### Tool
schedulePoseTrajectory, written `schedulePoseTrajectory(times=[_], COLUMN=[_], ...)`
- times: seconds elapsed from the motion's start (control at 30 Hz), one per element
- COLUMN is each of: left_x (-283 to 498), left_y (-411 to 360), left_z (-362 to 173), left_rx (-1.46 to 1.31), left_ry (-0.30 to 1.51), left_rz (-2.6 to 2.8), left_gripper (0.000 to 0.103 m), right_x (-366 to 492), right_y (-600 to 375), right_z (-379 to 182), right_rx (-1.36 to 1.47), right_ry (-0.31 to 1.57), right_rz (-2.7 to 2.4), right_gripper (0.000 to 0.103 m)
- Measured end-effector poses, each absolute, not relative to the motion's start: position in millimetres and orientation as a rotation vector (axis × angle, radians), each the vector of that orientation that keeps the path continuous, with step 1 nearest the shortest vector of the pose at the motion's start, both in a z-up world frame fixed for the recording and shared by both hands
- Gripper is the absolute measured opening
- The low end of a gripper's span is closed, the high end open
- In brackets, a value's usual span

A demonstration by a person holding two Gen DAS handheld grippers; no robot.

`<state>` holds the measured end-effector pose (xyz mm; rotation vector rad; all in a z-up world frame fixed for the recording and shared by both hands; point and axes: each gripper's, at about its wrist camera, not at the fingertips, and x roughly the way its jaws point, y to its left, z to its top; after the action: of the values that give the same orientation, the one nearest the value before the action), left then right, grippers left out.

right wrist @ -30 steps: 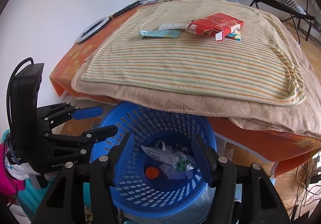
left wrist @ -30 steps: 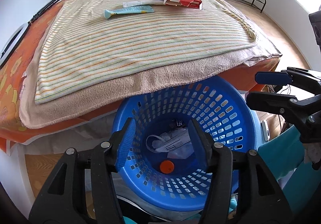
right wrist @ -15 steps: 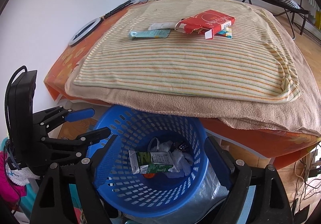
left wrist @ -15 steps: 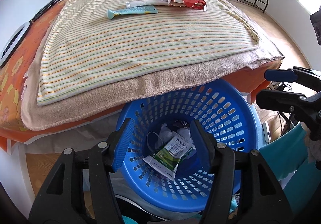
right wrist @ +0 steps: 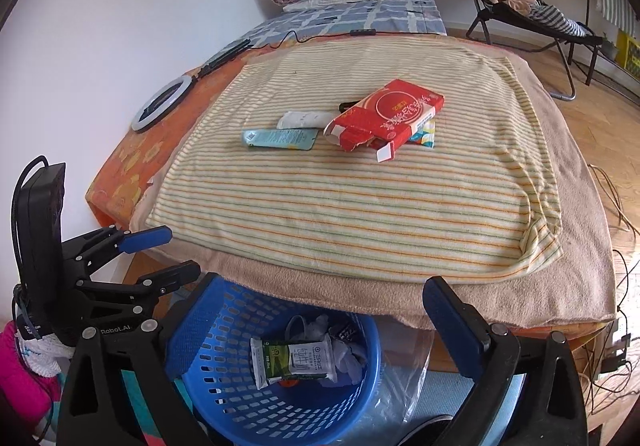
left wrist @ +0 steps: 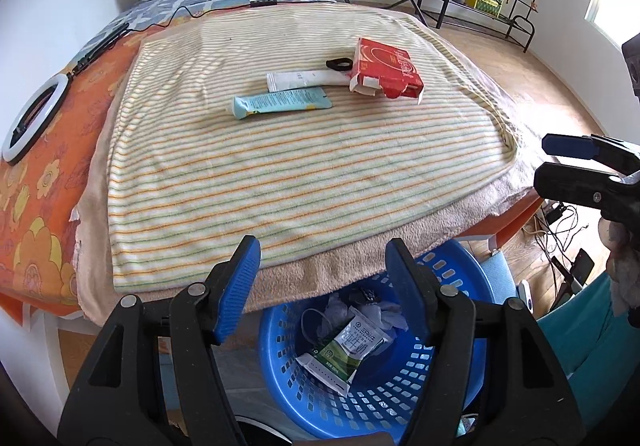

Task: Collect trash
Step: 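Raise both grippers from the basket back toward the bed, then grasp the blue tube with the left gripper while the right gripper grasps the red box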

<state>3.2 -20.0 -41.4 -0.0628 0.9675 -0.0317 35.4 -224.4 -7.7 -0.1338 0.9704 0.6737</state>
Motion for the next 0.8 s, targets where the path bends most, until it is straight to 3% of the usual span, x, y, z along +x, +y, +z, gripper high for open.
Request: schedulePoseTrajectory(times=[0.33, 0.6, 0.8], left_x=[47.9, 79.5, 104.1], left_y=[9.7, 34.5, 42.5], left_z=[-26.2, -34.0, -44.1], left_rx=[-0.118, -0.209, -0.252], left_ry=[0.937, 0.968, 0.999], left_rz=[0.011, 0.044, 0.038], left_gripper=[0.067, 0.066, 0.051], right_x=[95.8, 181.0, 228.5], right_y=[-229.8, -242.1, -249.7], right_z=[30.3, 9.8, -20.0], right_rx=[-0.047, 0.129, 0.252], right_ry=[0.782, 0.903, 0.990], right_rz=[0.641, 0.584, 0.564], right_gripper=[0.100, 0.085, 0.078])
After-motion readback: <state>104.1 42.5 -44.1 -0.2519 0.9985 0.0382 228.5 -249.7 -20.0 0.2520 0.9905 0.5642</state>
